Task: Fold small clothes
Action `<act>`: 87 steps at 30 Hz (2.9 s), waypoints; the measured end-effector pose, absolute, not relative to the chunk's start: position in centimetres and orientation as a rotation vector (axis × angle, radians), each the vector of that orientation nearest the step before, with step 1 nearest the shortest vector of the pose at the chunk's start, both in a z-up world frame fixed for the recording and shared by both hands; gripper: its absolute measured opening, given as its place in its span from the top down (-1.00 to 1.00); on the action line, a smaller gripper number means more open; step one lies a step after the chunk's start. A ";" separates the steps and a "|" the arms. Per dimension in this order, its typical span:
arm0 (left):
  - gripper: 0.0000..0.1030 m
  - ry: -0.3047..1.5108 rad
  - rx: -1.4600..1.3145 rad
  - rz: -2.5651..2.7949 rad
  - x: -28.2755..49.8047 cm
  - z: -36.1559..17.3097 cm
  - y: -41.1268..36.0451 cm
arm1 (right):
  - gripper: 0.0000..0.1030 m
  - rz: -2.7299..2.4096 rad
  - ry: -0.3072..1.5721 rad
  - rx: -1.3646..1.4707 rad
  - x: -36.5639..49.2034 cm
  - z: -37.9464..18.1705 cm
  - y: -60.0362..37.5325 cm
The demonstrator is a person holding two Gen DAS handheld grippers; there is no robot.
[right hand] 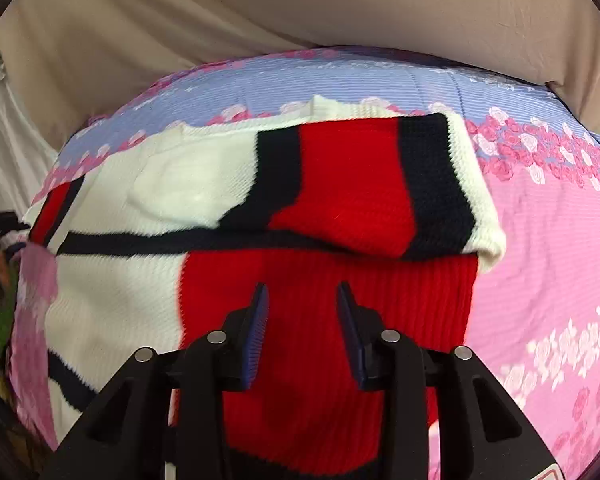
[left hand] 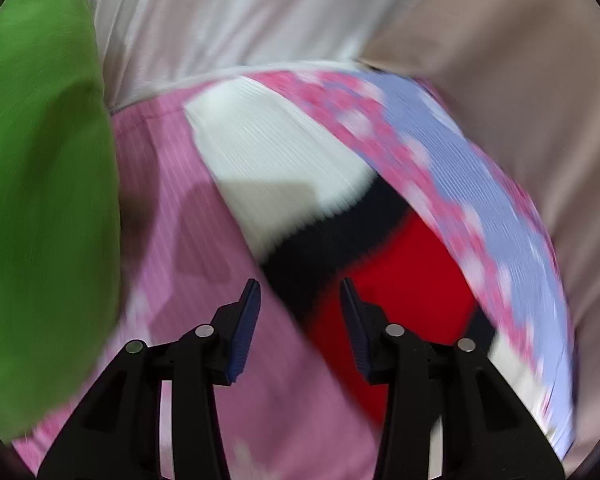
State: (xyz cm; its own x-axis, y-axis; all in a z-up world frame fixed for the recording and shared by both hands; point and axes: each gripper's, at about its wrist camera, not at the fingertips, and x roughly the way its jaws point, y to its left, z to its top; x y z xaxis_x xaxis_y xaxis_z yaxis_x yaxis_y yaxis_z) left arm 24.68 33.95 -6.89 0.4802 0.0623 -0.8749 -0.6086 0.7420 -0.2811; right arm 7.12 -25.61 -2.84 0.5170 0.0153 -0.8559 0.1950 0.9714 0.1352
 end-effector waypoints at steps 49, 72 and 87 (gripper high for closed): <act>-0.09 1.241 -0.651 -0.142 15.5 -6.9 3.8 | -0.11 -0.222 0.912 0.659 18.1 -6.1 -38.0; 0.73 1.126 -0.484 -0.008 19.6 -6.1 6.8 | 0.89 -0.115 0.797 0.723 11.2 -4.4 -36.6; 0.27 1.161 -0.401 -0.124 13.4 -4.5 10.0 | 0.35 -0.131 0.924 0.618 -0.3 -2.5 -36.1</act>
State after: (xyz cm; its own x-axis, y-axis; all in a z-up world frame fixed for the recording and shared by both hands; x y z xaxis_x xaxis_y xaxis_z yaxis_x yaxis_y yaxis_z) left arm 13.35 10.01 -4.55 0.4006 -0.2994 -0.8660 -0.1101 0.9225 -0.3699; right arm -0.31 -36.06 -2.52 0.6081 0.1518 -0.7792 0.3620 0.8205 0.4424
